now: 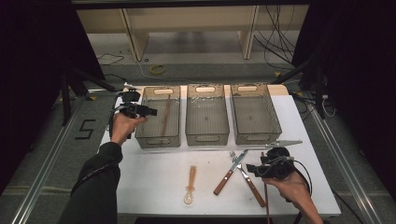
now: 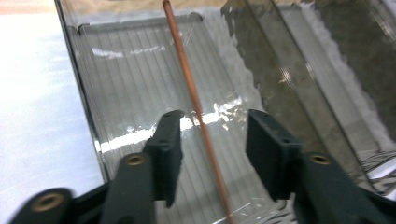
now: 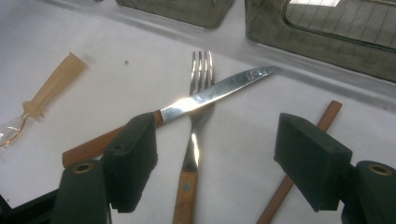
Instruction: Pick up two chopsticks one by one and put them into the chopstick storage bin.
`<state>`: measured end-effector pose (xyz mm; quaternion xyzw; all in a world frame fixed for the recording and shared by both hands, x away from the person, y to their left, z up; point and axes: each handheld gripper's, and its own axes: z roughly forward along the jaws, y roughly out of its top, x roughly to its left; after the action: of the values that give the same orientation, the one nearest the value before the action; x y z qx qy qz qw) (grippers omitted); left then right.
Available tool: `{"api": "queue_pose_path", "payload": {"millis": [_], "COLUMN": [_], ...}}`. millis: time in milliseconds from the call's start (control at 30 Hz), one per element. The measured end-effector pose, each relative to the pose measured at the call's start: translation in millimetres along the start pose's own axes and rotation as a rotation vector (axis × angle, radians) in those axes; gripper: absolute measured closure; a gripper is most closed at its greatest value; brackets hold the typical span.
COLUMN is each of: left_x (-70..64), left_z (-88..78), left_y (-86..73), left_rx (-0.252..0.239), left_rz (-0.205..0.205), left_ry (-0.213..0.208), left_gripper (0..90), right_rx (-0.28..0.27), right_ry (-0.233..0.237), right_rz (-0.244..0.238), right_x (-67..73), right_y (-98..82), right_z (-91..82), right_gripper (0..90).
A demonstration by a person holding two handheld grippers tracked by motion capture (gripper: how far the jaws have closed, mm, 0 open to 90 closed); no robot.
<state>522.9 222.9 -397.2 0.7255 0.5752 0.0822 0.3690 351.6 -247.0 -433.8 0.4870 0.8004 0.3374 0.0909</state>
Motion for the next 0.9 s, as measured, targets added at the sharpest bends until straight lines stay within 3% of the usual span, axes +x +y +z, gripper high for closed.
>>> {"api": "queue_pose_path", "payload": {"millis": [167,300,700,900], "left_x": [-3.8,-8.0,-19.6,-25.2], "left_z": [-14.8,-28.9,-56.0,-62.0], "left_y": [-1.1,-7.5,-48.7,-70.2], "left_rx": [-0.051,-0.102,-0.196,-0.207], "left_rz": [-0.005,0.003,0.009,0.045], "left_ry": [-0.031,-0.079,-0.181,-0.178], "left_gripper": [40.9,34.1,26.1,24.3], "right_rx": [0.006,0.02,0.085,0.149], "right_ry": [-0.007,-0.013,-0.065,-0.117], "right_rz": [0.008,0.019,0.001,-0.024], "right_x": [-2.4,-4.9,-6.1,-4.8], "right_y": [-0.3,-0.3,1.0,0.3], "right_z": [-0.8,-1.2,-0.6,4.0], "right_gripper": [30.9,32.3,37.9,41.1]}}
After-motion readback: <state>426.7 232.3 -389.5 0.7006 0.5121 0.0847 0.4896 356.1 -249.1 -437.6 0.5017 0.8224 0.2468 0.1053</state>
